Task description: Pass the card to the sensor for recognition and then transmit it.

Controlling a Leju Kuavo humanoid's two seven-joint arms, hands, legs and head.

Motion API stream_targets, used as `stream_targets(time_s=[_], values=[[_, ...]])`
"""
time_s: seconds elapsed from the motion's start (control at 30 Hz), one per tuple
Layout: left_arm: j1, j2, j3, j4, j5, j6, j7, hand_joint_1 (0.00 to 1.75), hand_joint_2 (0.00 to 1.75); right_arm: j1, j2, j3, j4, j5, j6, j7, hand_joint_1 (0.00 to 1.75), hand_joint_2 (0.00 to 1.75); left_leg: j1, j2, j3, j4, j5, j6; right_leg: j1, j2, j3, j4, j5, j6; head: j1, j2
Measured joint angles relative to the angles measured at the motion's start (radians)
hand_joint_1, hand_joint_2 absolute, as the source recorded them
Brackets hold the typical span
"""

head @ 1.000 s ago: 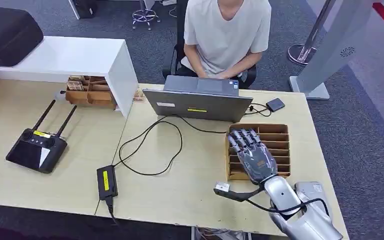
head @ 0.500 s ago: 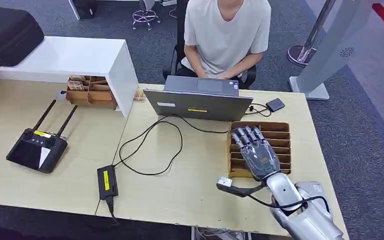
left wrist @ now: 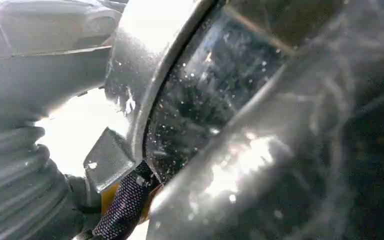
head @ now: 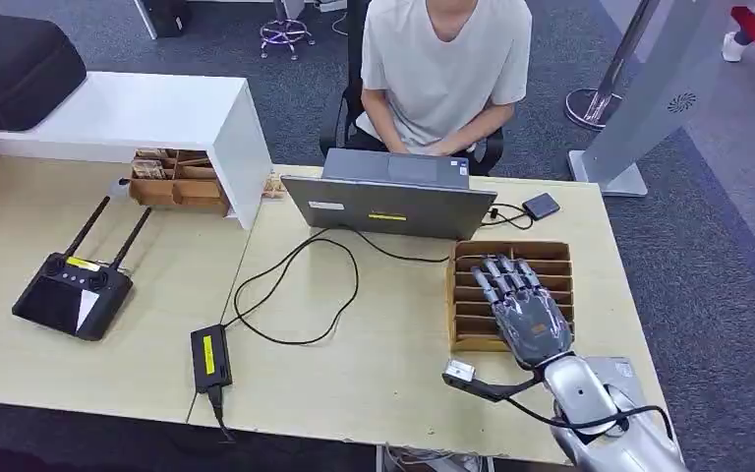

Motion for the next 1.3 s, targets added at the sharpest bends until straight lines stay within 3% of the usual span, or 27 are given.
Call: stream_targets(time_s=[1.3], values=[[0.001, 0.0, 0.0, 0.0, 0.011, 0.005, 0.0, 0.0, 1.75, 0.062, -0.059, -0.05, -0.108, 0.003, 0.004, -0.005, 0.0, 1.75, 0.0, 0.0, -0.001, 0.0, 0.0, 0.0, 0.0, 0.0, -0.001, 0.0, 0.0, 0.0, 0.0, 0.0]])
